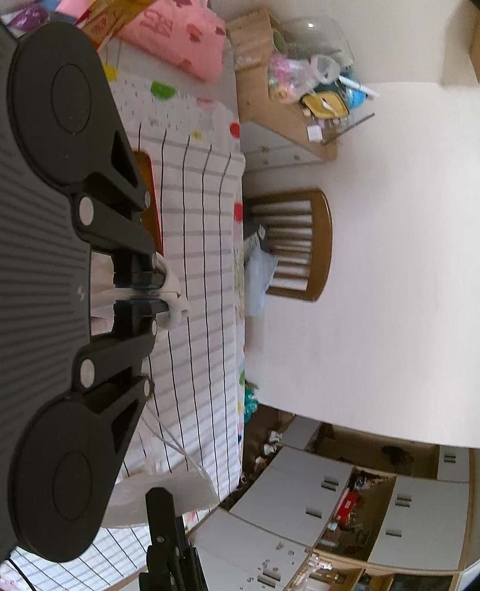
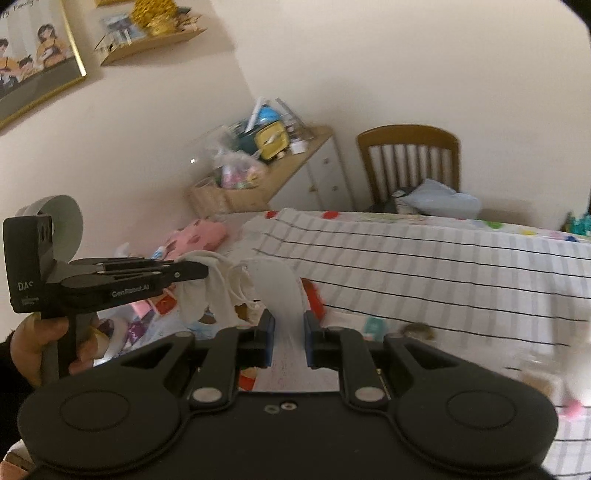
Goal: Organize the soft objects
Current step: 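Carry the tissue with the right gripper while the left gripper carries the cloth toward the tin, then lower the tissue into the tin and open the right gripper while the left lowers the cloth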
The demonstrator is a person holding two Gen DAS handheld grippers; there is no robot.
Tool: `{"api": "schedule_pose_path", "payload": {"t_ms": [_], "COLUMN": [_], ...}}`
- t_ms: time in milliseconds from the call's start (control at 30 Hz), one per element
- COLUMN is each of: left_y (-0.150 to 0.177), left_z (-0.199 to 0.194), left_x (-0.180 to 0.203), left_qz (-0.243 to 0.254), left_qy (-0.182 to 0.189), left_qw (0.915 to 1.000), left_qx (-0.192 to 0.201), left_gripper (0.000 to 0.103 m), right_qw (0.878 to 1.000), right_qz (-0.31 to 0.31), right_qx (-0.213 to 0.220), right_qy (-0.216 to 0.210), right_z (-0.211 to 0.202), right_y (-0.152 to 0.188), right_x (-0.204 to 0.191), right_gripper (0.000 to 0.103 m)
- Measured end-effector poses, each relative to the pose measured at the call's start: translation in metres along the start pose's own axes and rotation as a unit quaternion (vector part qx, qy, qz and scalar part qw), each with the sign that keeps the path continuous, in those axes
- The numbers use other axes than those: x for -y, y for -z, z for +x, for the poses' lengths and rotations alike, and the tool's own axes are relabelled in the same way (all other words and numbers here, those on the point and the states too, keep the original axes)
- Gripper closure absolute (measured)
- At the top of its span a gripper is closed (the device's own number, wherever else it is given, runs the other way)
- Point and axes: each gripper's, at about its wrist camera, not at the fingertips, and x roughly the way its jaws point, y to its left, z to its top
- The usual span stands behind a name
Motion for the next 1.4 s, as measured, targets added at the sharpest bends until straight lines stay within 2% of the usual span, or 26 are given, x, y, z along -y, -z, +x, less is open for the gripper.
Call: {"api": "schedule_pose_path", "payload": {"t_ms": [367,633,1000,1400], "left_y": [0.003,0.006,0.028,0.052], "left_z": [0.021,0.062,0.115,0.143], "left_x": [-0.072,-0.102,-0.108,-0.100], "left_qz": [-0.003,-0.009,0.000,0.003], "left_qy": [-0.027,-0.018,0.010,0.037], "left_qw": [0.9994,0.9988,0.9955,0.9877], "left_qx": [-0.022,-0.046,-0.094,-0.152], "left_gripper": [0.098,0.098,0.098,0.098], "right_qw": [1.000,1.000,0.997,0.993], "right_qz": [0.004,0.013,0.025,-0.019], "right_qx": [-0.012,-0.027,-0.071,-0.105], "right_qy": [-0.015,-0.007,0.026,0.052], "right_z": [0.086,0.143,0.199,0.217], "right_y": [-0.019,-0.009,0.025,0.050], "right_x": [-0.049,-0.063,-0.060,-0.069], "right_gripper": [0.088,0.088,0.085,0.082]}}
